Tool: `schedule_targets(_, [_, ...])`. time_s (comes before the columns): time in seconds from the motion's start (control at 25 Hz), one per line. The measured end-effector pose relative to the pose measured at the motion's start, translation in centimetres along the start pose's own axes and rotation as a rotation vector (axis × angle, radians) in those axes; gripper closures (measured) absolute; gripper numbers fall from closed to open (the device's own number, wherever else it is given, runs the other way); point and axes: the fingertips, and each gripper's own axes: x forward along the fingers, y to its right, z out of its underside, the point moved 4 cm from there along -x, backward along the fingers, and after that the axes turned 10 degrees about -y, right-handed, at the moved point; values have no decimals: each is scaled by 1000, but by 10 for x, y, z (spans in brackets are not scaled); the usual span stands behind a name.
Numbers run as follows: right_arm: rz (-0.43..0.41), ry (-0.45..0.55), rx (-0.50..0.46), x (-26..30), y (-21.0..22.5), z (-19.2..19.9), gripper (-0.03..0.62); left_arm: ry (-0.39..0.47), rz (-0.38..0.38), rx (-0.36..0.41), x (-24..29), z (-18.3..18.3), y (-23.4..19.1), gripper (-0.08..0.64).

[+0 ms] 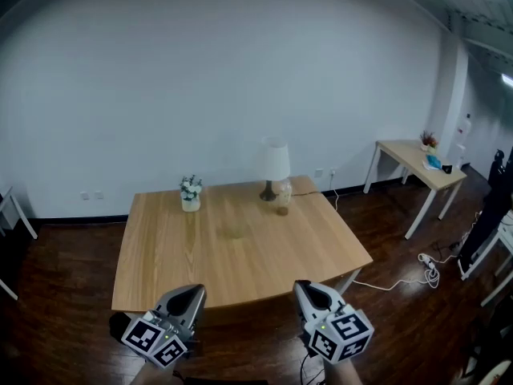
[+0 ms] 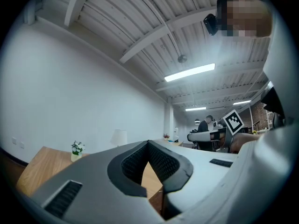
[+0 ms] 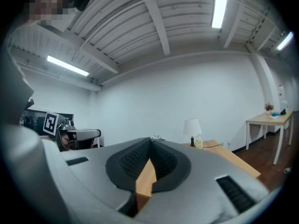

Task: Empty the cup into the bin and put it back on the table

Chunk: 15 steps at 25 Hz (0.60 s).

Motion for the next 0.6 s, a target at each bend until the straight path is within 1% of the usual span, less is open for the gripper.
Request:
schedule_targets(0.36, [-4, -7, -10, 46, 4, -16, 591, -2, 0, -15, 24, 1, -46, 569])
schedule_targets(0.6, [-23, -6, -18, 67, 19, -28, 591, -9, -4, -28, 48, 4, -59, 569])
